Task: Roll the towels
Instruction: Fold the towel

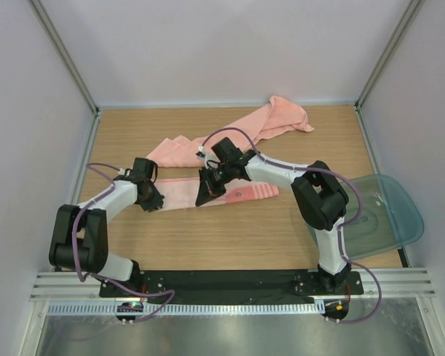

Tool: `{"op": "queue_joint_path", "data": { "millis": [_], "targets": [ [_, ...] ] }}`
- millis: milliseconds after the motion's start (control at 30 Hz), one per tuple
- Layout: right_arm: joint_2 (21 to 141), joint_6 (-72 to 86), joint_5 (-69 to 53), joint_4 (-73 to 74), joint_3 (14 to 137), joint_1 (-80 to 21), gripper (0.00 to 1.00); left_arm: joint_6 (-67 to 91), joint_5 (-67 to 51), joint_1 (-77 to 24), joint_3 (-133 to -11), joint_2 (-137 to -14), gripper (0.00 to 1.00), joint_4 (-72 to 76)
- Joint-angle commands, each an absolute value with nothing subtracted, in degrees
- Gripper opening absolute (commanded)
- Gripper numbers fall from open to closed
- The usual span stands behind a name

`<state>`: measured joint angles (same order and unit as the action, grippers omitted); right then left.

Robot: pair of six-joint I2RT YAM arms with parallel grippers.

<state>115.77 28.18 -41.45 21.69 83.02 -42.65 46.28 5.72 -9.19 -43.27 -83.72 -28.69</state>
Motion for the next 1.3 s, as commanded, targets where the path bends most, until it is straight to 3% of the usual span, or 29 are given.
{"op": "queue_joint_path", "data": {
  "millis": [0,600,1267],
  "targets": [
    [117.3,27.5,-45.8,19.0,86.6,-43.2,0.01,46.3,8.1,-8.4,-43.7,-85.5,0.17,-25.9],
    [132.9,22.0,-45.6,21.6,96.3,-43.0,0.01,44.7,10.4,-6.2,-43.0,-83.9,0.11,-28.9],
    [125.9,23.3,-52.7,11.2,71.5,-31.4,0.01,43.3,10.3,4.2,-45.8,-86.1,0.06,-30.0]
  ]
}}
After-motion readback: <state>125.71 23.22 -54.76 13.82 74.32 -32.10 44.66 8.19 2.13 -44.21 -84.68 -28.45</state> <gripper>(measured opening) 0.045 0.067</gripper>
